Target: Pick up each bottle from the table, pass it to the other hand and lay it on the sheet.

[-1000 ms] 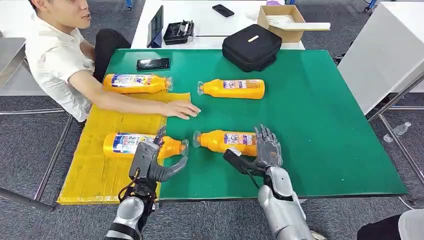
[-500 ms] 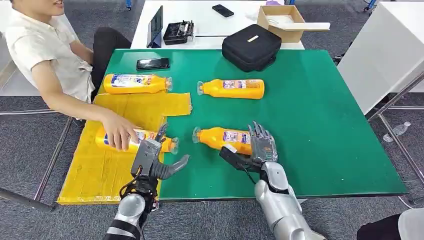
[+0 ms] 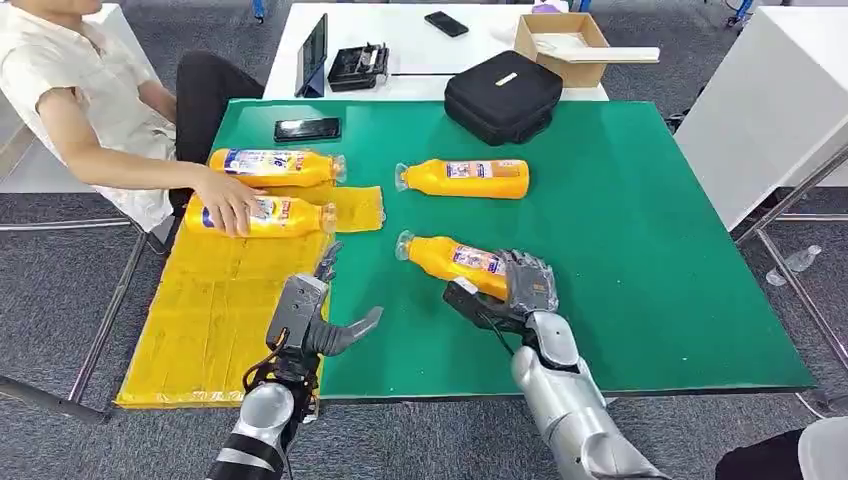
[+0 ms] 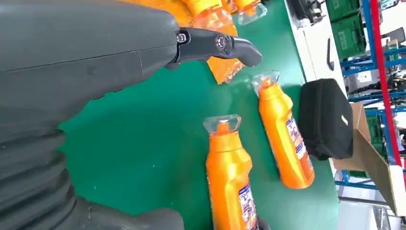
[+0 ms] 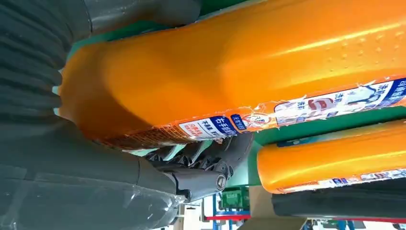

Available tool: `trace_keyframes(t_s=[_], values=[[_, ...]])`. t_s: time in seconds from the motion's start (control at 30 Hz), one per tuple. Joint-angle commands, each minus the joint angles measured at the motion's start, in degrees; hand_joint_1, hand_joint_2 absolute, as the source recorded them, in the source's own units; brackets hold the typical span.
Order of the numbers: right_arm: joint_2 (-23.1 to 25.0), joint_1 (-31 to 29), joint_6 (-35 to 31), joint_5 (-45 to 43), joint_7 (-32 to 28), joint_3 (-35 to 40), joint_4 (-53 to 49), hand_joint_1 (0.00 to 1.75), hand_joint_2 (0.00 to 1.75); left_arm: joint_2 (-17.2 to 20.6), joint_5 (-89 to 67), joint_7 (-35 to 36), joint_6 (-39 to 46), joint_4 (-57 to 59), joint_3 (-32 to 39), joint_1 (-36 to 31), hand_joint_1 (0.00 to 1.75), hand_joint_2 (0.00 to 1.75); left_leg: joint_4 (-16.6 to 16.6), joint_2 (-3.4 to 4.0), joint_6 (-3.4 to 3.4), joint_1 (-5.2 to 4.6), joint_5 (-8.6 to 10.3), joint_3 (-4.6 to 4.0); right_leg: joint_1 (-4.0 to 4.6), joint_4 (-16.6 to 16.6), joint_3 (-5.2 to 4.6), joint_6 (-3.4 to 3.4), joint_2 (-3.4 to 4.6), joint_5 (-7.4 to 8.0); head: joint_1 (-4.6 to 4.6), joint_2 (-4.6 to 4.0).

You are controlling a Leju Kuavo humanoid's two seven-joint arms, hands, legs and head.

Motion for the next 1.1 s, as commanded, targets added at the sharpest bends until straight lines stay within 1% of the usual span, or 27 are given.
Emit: trace_keyframes(t_s=[0.03, 0.07, 0.17, 0.2, 0.23, 0.27, 0.3, 0.33, 0.37, 0.4, 0.43, 0.47, 0.5, 0.57, 0.6, 0.63, 0.67, 0.7, 0.73, 0.77, 0.83, 0.87, 0.97, 1.0, 1.03, 1.07, 1.1], values=[[-1.4, -0.08, 3.2, -1.0, -0.14, -3.08, 7.71, 1.75, 1.75, -1.86, -0.09, -0.15, -0.13, 3.61, 0.04, -2.49, 0.0, 1.75, -0.04, -0.09, 0.0, 0.11, 0.04, 0.12, 0.17, -0.14, 0.26, -0.35, -0.27, 0.01, 0.0, 0.0], [-1.64, 0.19, 3.43, -1.51, -0.42, -3.53, 8.08, 1.75, 1.75, -1.86, -0.15, -0.28, -0.17, 3.55, -0.11, -2.35, 0.0, 1.75, -0.02, -0.13, 0.0, 0.07, 0.02, 0.11, 0.1, -0.08, 0.23, -0.15, -0.21, -0.02, -0.02, 0.0], [-2.0, 1.19, 3.5, -4.04, -2.37, -5.21, 7.81, 1.75, 1.75, -1.86, -0.22, -0.68, -0.13, 2.56, -0.59, -1.59, 0.0, 1.75, -0.06, -0.19, 0.01, 0.08, 0.04, 0.29, 0.12, -0.15, 0.4, -0.22, -0.3, -0.01, 0.0, 0.0], [-1.64, 1.89, 5.7, -9.69, -6.47, -8.4, 7.2, 1.75, 1.75, -1.86, -0.2, -0.76, -0.16, 2.07, -0.75, -1.31, 0.0, 1.75, -0.07, -0.2, 0.01, 0.1, 0.06, 0.33, 0.16, -0.19, 0.44, -0.27, -0.35, 0.0, 0.0, 0.0], [-1.7, 2.35, 7.45, -12.59, -8.37, -9.7, 6.91, 1.75, 1.75, -1.86, -0.15, -0.8, -0.21, 2.08, -0.82, -1.29, 0.0, 1.75, -0.07, -0.26, 0.01, 0.11, 0.07, 0.36, 0.17, -0.2, 0.46, -0.28, -0.41, 0.0, 0.0, 0.0], [-1.67, 2.81, 10.09, -17.31, -11.12, -11.73, 6.8, 1.75, 1.75, -1.86, 0.28, -1.03, -0.31, 2.4, -0.82, -1.41, 0.0, 1.75, -0.07, -0.32, 0.02, 0.08, 0.07, 0.43, 0.13, -0.2, 0.4, -0.24, -0.45, -0.02, 0.0, 0.0], [-1.74, 2.97, 11.24, -18.9, -12.01, -12.26, 6.89, 1.75, 1.75, -1.86, 0.43, -1.16, -0.35, 2.59, -0.81, -1.5, 0.0, 1.75, 0.0, -0.22, -0.02, 0.09, -0.04, 0.54, 0.13, -0.17, 0.07, -0.19, -0.31, -0.05, 0.0, 0.0], [-2.03, 3.33, 12.07, -20.74, -13.09, -12.64, 6.93, 1.75, 1.75, -1.86, 0.67, -1.43, -0.4, 2.92, -0.82, -1.66, 0.0, 1.75, -0.08, -0.32, -0.01, 0.1, 0.02, 0.55, 0.14, -0.26, 0.18, -0.2, -0.42, -0.03, 0.0, 0.0], [-1.97, 3.47, 12.23, -22.28, -14.22, -13.15, 6.74, 1.75, 1.75, -1.86, 1.64, -1.9, -0.36, 2.86, -0.62, -1.67, 0.0, 1.75, -0.08, -0.19, -0.01, 0.11, 0.0, 0.57, 0.16, -0.29, 0.16, -0.23, -0.32, 0.01, 0.0, 0.0], [-1.93, 3.51, 12.71, -24.16, -15.52, -12.97, 6.34, 1.75, 1.75, -1.86, 3.37, -2.58, -0.15, 2.96, -0.54, -1.84, 0.0, 1.75, -0.12, -0.22, -0.04, 0.12, 0.0, 0.6, 0.18, -0.36, 0.19, -0.25, -0.37, 0.04, 0.0, 0.0], [-1.61, 3.43, 13.79, -26.21, -17.11, -13.27, 5.89, 1.75, 1.75, -1.86, 4.65, -3.01, 0.11, 2.84, -0.3, -1.9, 0.0, 1.75, -0.06, 0.1, -0.04, 0.12, -0.14, 0.8, 0.16, -0.31, 0.24, -0.17, -0.07, 0.01, 0.0, 0.0], [-1.51, 3.7, 15.04, -28.33, -18.09, -12.84, 4.89, 1.75, 1.75, -1.86, 5.59, -3.28, 0.19, 2.89, -0.18, -2.0, 0.0, 1.75, -0.1, 0.11, -0.02, 0.1, -0.12, 0.85, 0.15, -0.34, 0.27, -0.22, -0.07, 0.03, 0.0, 0.0], [-1.1, 4.53, 17.24, -32.22, -20.33, -11.82, 2.25, 1.75, 1.75, -1.86, 7.61, -3.5, 0.88, 2.77, 0.28, -1.87, 0.0, 1.75, -0.14, 0.09, -0.03, 0.12, -0.07, 0.84, 0.18, -0.4, 0.28, -0.29, -0.12, 0.06, 0.02, 0.0], [-0.65, 6.86, 20.73, -37.89, -21.84, -7.96, -4.39, 1.75, 1.75, -1.86, 13.19, -3.15, 0.45, 3.72, 1.39, -1.1, 0.0, 1.75, -0.18, 0.15, -0.04, 0.14, -0.02, 0.79, 0.21, -0.45, 0.23, -0.39, -0.13, 0.12, 0.0, 0.0], [-0.62, 7.43, 21.85, -40.21, -21.43, -6.27, -6.62, 1.75, 1.75, -1.86, 16.35, -3.63, -0.45, 4.63, 2.13, -0.76, 0.0, 1.75, -0.08, 0.4, -0.04, 0.11, -0.16, 0.98, 0.18, -0.33, 0.32, -0.22, 0.14, 0.03, 0.02, 0.0], [-0.43, 7.25, 23.35, -43.28, -22.02, -3.83, -8.69, 1.75, 1.75, -1.86, 23.0, -3.51, -1.62, 6.4, 3.63, -0.26, 0.0, 1.75, -0.11, 0.49, -0.06, 0.11, -0.16, 0.98, 0.2, -0.34, 0.29, -0.27, 0.22, 0.05, 0.02, 0.0], [-0.34, 7.07, 23.58, -45.12, -21.5, -2.2, -10.07, 1.75, 1.75, -1.86, 24.28, -3.99, -1.77, 8.09, 4.6, -0.18, 0.0, 1.75, -0.12, 0.56, -0.07, 0.11, -0.17, 0.99, 0.23, -0.34, 0.32, -0.27, 0.31, 0.08, 0.02, 0.0], [-0.35, 6.94, 23.55, -45.96, -20.43, -1.3, -10.77, 1.75, 1.75, -1.86, 24.25, -4.74, -2.34, 8.9, 5.05, -0.11, 0.0, 1.75, -0.21, 0.62, -0.09, 0.11, -0.14, 0.93, 0.24, -0.42, 0.8, -0.3, 0.39, 0.16, -0.02, 0.0], [-0.45, 6.94, 23.5, -46.42, -19.93, -0.79, -11.07, 1.75, 1.75, -1.86, 24.17, -5.07, -2.53, 9.31, 5.22, -0.17, 0.0, 1.75, -0.19, 0.73, -0.1, 0.06, -0.2, 1.03, 0.19, -0.34, 0.81, -0.34, 0.49, 0.13, 0.0, 0.0], [-0.45, 6.94, 23.5, -46.42, -19.93, -0.79, -11.07, 1.75, 1.75, -1.86, 24.17, -5.07, -2.53, 9.31, 5.22, -0.17, 0.0, 1.75, -0.1, 0.77, -0.07, 0.06, -0.23, 1.08, 0.17, -0.25, 0.89, -0.2, 0.58, 0.12, 0.0, 0.0], [-0.93, 7.03, 23.36, -46.98, -19.89, -0.3, -10.84, 1.75, 1.75, -1.86, 24.17, -4.98, -2.54, 9.27, 4.88, -0.46, 0.0, 1.75, -0.16, 0.73, -0.08, 0.06, -0.17, 0.98, 0.2, -0.29, 0.82, -0.33, 0.47, 0.15, 0.0, 0.0], [-1.07, 7.07, 23.29, -47.16, -19.94, -0.19, -10.72, 1.75, 1.75, -1.86, 24.17, -4.98, -2.53, 9.13, 4.79, -0.49, 0.0, 1.75, -0.06, 0.68, -0.05, 0.08, -0.2, 0.97, 0.19, -0.23, 0.83, -0.18, 0.48, 0.12, 0.0, 0.0], [-1.31, 7.08, 23.11, -47.51, -20.07, 0.1, -10.47, 1.75, 1.75, -1.86, 24.25, -5.0, -2.46, 8.88, 4.66, -0.44, 0.0, 1.75, -0.07, 0.59, -0.04, 0.08, -0.12, 0.71, 0.19, -0.24, 0.63, -0.23, 0.36, 0.12, 0.0, 0.0], [-1.29, 7.11, 22.99, -48.85, -21.28, 0.43, -10.79, 1.75, 1.75, -1.86, 25.34, -4.38, -1.66, 8.93, 4.83, -0.37, 0.0, 1.75, -0.06, 0.6, -0.03, 0.07, -0.14, 0.7, 0.16, -0.22, 0.63, -0.18, 0.41, 0.1, 0.0, 0.0], [-1.19, 7.18, 23.23, -50.08, -21.96, 1.17, -11.92, 1.75, 1.75, -1.86, 26.65, -4.02, -0.95, 9.45, 5.14, -0.22, 0.0, 1.75, -0.09, 0.59, -0.02, 0.1, -0.12, 0.63, 0.22, -0.29, 0.6, -0.34, 0.31, 0.12, 0.0, 0.0], [-1.03, 7.42, 23.93, -51.79, -21.66, 2.19, -14.41, 1.75, 1.75, -1.86, 27.9, -4.17, -0.96, 10.74, 5.36, -0.21, 0.0, 1.75, -0.06, 0.62, 0.0, 0.07, -0.14, 0.61, 0.13, -0.22, 0.57, -0.15, 0.45, 0.11, 0.02, 0.0], [-0.69, 7.57, 24.87, -53.74, -21.54, 2.46, -16.03, 1.75, 1.75, -1.86, 28.49, -4.38, -1.16, 11.45, 5.41, -0.15, 0.0, 1.75, -0.06, 0.64, 0.01, 0.09, -0.15, 0.57, 0.16, -0.24, 0.56, -0.21, 0.43, 0.1, 0.02, 0.0]])
